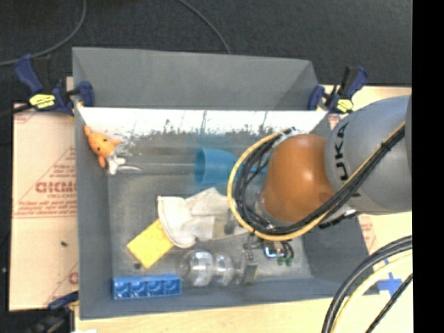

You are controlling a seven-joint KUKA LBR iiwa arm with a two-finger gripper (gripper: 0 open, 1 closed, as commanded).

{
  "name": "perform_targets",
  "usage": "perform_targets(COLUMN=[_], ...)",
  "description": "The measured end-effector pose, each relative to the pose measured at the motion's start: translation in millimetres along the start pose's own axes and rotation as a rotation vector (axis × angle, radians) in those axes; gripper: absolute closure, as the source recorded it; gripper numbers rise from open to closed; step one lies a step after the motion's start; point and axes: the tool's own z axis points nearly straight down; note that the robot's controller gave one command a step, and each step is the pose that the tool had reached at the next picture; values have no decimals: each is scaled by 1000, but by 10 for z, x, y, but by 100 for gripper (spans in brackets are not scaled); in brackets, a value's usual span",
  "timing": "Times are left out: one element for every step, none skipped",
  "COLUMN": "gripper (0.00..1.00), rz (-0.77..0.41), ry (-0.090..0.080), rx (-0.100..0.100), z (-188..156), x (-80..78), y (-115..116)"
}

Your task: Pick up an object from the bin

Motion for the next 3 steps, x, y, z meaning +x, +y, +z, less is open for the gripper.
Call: perform_targets(gripper=[0,0,0], rz=[1,-164,-184], ry=[-8,-8,-11], rx=[0,1,-2], z=[-39,362,512], x=[-21,-340,-316], y=[0,604,865])
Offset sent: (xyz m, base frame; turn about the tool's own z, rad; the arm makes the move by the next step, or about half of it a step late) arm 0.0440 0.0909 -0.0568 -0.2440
